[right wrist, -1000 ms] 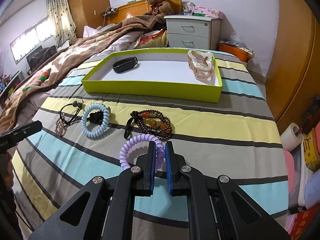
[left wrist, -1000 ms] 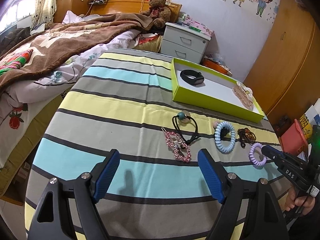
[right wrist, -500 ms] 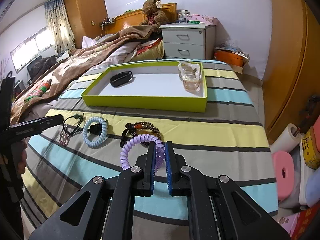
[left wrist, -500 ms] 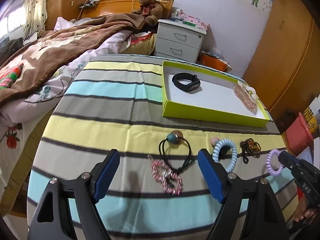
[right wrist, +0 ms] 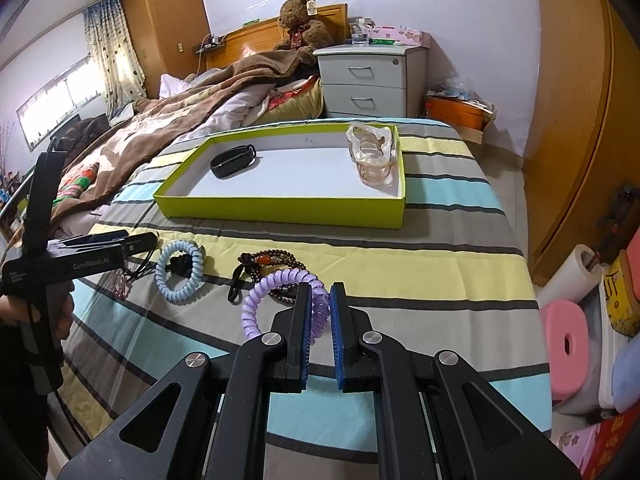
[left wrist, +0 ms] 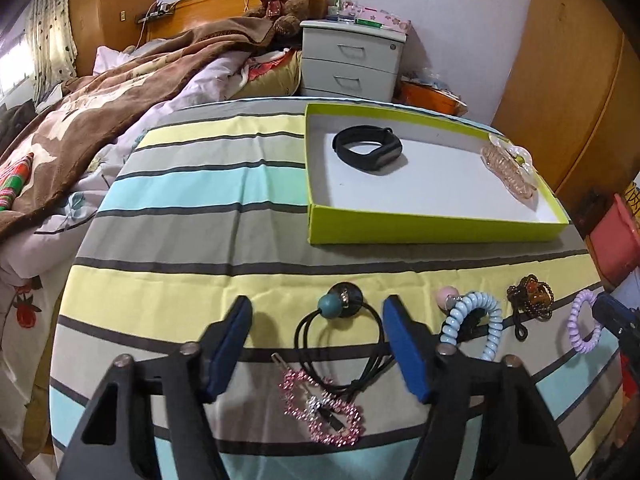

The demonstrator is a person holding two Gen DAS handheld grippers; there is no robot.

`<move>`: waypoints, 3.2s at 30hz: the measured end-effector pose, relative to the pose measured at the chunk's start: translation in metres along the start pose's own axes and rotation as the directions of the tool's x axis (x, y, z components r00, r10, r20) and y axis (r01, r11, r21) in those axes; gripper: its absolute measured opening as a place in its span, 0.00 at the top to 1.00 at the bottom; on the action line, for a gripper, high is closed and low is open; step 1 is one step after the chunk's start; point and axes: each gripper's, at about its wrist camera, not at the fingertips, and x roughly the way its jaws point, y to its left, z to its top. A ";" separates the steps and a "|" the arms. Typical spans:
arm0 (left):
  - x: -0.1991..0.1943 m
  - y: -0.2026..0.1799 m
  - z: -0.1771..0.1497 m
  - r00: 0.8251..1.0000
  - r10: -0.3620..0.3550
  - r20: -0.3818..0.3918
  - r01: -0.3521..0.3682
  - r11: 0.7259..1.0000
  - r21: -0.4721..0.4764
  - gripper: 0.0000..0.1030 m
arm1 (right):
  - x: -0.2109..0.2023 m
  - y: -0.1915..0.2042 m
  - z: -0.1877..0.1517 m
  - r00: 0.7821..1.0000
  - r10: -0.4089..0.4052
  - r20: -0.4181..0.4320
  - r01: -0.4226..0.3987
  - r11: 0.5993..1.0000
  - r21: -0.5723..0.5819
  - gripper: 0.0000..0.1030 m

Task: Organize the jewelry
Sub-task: 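Lift the purple coil with the right tool while the left tool grasps the teal-bead hair tie, then carry the purple coil and teal-bead hair tie over the lime-green box with both tools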

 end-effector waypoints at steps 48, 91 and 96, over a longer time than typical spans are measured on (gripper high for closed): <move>-0.054 -0.009 0.018 0.993 -0.015 0.115 0.014 1.000 0.009 0.87 | -0.027 0.005 0.020 0.997 0.012 0.074 -0.011 1.000 -0.004 0.91; 0.017 -0.033 0.087 0.996 -0.051 0.068 0.051 0.999 0.014 0.87 | 0.130 0.015 0.163 0.996 0.033 -0.077 -0.039 0.996 -0.081 0.91; 0.030 -0.033 0.086 0.998 -0.049 0.042 0.048 0.999 0.009 0.87 | 0.151 0.015 0.161 0.993 0.025 -0.116 -0.036 0.995 -0.090 0.91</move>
